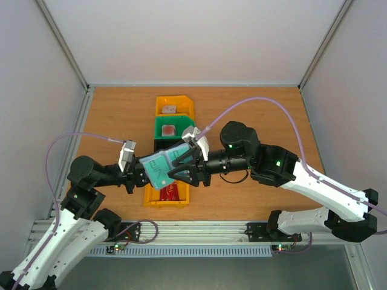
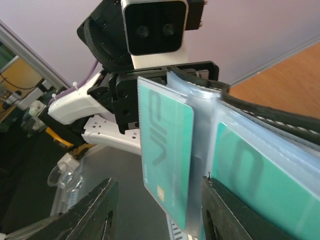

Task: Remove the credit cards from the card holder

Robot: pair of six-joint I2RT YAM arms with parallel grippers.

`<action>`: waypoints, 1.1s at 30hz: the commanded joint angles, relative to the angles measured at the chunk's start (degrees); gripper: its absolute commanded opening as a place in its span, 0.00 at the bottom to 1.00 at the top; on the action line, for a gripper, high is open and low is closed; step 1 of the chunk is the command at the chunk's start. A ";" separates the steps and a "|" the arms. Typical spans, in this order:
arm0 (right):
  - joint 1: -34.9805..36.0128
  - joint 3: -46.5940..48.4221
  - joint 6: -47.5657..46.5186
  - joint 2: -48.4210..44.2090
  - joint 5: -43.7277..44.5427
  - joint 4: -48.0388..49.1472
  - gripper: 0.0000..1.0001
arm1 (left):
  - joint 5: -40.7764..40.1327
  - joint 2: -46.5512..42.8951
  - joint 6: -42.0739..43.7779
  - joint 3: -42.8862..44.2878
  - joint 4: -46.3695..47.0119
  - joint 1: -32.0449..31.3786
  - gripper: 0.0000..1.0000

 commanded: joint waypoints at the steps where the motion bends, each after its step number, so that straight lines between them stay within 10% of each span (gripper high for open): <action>1: -0.31 0.75 -0.89 -0.70 7.88 -4.70 0.46 | 5.55 -1.35 0.91 0.23 9.68 -0.32 0.00; 16: 0.26 2.45 -1.41 4.15 -3.20 -0.11 0.40 | 5.51 0.75 0.92 -0.03 14.01 -0.32 0.00; 33: 0.31 -2.30 0.42 -1.12 -5.09 4.39 0.01 | 4.09 -0.55 2.86 1.27 7.05 -0.32 0.00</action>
